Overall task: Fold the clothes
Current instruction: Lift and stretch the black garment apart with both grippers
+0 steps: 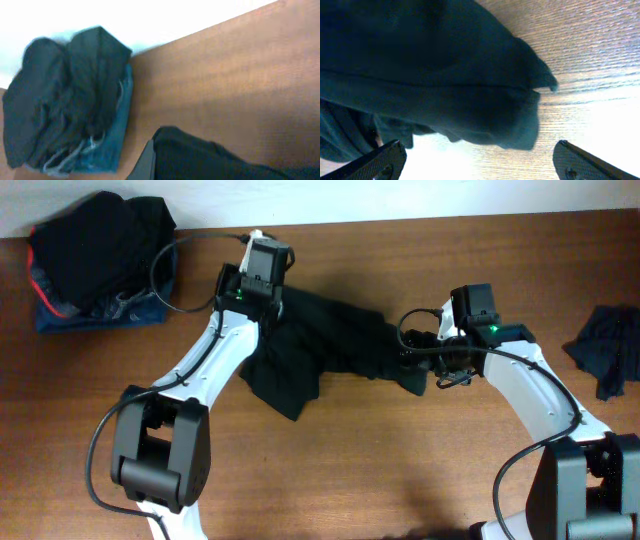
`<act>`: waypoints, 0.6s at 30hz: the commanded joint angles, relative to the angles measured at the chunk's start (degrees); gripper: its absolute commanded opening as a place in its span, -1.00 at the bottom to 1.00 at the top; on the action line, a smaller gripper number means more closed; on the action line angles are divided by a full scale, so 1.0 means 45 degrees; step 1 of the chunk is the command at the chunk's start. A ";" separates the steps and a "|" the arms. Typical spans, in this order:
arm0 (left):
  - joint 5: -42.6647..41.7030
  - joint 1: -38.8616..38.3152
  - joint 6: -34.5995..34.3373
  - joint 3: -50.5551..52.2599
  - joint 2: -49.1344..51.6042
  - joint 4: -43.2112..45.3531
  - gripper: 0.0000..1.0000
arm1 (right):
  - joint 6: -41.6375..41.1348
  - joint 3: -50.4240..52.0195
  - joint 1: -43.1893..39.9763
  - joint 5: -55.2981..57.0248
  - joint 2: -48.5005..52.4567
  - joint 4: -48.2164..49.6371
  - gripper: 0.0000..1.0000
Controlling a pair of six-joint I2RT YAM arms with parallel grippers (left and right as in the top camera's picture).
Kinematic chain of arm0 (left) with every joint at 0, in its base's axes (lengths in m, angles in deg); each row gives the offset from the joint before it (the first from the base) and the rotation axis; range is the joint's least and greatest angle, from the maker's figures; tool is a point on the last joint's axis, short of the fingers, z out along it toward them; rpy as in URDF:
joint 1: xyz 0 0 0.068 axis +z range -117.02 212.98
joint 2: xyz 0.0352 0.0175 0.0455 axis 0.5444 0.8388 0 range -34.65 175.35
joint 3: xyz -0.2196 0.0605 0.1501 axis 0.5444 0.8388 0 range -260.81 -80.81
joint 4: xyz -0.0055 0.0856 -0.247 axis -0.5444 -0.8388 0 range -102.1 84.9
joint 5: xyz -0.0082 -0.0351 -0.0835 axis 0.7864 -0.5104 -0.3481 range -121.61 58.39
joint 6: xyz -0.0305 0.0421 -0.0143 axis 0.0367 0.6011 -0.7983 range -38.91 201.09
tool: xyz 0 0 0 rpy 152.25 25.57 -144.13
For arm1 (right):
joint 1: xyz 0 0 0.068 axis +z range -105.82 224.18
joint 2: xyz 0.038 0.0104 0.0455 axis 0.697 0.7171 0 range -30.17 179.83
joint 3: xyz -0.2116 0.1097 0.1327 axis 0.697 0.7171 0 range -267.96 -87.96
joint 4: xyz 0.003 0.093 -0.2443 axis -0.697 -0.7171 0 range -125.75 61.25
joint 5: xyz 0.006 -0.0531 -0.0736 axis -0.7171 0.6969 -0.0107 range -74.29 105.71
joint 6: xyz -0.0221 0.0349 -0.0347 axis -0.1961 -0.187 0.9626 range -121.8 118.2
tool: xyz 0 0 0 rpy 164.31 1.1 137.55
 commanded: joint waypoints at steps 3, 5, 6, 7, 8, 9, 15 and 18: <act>-0.1715 0.0092 -0.0073 -0.0233 -0.0549 0.0933 -0.85 | 0.0039 0.0078 0.0126 0.0141 0.0233 0.0010 0.97; -0.2506 0.0092 -0.0078 -0.0233 -0.0549 0.0937 -0.85 | 0.0039 0.0078 0.0126 0.0005 0.0554 0.0301 0.98; -0.2497 0.0092 -0.0078 -0.0233 -0.0549 0.0942 -0.85 | 0.0039 0.0078 0.0126 -0.0063 0.0607 0.0384 0.98; -0.2497 0.0092 -0.0078 -0.0233 -0.0549 0.0942 -0.85 | 0.0039 0.0078 0.0126 -0.0403 0.0733 0.0680 0.98; -0.2497 0.0092 -0.0078 -0.0233 -0.0549 0.0923 -0.85 | 0.0049 0.0078 0.0131 -0.0763 0.0831 0.0952 0.97; -0.2492 0.0092 -0.0073 -0.0233 -0.0549 0.0884 -0.85 | 0.0219 0.0078 0.0131 -0.0971 0.0869 0.1219 0.97; -0.2497 0.0092 -0.0078 -0.0233 -0.0525 0.0500 -0.87 | 0.3575 0.0063 0.0282 -0.0029 0.0865 0.2399 0.97; -0.2497 0.0092 -0.0078 -0.0233 -0.0491 0.0418 -0.89 | 0.4915 0.0063 0.0665 0.1015 0.0865 0.2628 0.97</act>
